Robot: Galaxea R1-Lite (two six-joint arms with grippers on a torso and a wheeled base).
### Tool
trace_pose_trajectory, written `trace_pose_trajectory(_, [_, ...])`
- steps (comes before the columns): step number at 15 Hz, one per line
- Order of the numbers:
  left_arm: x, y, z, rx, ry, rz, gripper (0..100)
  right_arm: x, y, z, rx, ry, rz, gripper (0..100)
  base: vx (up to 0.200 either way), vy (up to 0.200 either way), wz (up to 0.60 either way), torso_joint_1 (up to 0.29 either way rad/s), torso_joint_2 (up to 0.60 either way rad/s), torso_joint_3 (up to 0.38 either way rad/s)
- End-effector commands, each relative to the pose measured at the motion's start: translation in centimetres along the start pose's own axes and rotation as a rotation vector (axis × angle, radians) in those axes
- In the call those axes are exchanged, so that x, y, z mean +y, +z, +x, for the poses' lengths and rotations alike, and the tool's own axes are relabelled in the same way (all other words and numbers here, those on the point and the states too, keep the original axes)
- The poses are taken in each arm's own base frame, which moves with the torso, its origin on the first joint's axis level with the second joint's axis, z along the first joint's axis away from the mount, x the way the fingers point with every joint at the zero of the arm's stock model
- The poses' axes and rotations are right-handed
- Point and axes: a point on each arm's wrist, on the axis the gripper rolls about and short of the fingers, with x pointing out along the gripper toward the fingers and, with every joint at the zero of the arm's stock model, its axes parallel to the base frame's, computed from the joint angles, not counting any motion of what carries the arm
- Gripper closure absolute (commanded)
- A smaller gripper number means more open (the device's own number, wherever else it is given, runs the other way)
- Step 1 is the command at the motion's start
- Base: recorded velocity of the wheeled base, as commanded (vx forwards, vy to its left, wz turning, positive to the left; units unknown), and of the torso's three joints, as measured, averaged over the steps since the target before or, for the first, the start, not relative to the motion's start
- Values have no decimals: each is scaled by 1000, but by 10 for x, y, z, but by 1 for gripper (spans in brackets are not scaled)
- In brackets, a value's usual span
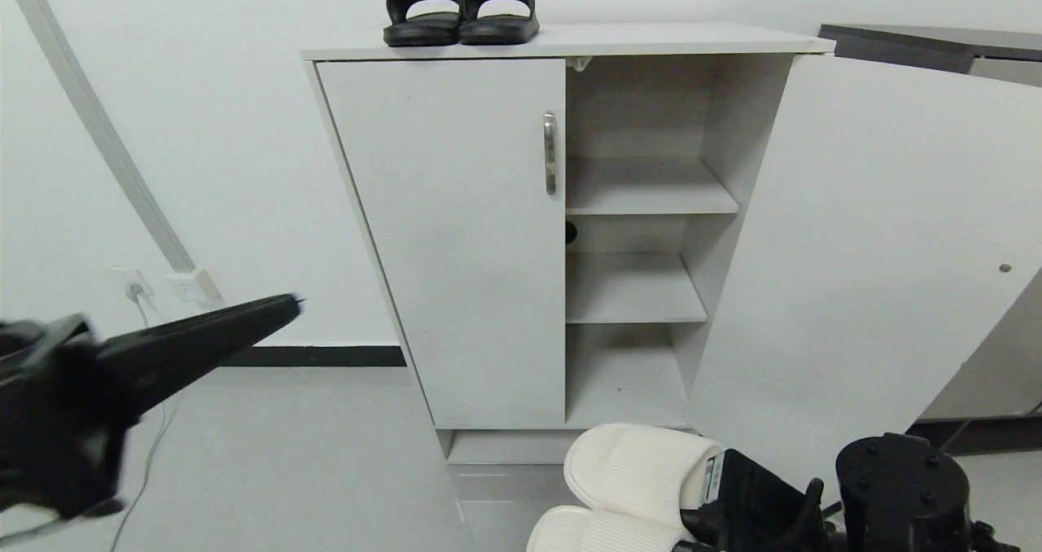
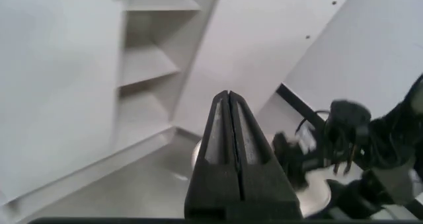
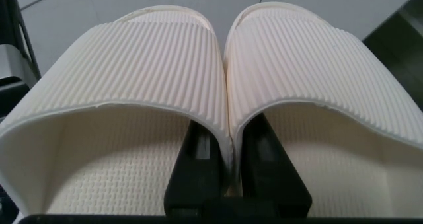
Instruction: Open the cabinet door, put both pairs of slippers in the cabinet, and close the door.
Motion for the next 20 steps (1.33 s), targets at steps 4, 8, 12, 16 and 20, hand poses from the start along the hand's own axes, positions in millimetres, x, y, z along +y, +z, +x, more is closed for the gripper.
trace_pose_trajectory(4, [-21,-98,-137,-72,404,71,100,-9,-13,18,10,-36,13,100,0,0,0,0,0,0])
trace_pose_trajectory(8, [-4,-141,-131,-15,643,147,100,-15,-22,30,3,-60,43,100,0,0,0,0,0,0])
trace_pose_trajectory(12, [9,-175,-125,-31,726,310,100,-16,-23,30,2,-64,44,100,0,0,0,0,0,0])
trace_pose_trajectory(16, [8,-175,-125,-25,682,305,100,-16,-22,31,-2,-63,41,100,0,0,0,0,0,0])
trace_pose_trajectory(20, [8,-175,-125,-25,679,305,100,-17,-18,35,-10,-117,39,100,0,0,0,0,0,0])
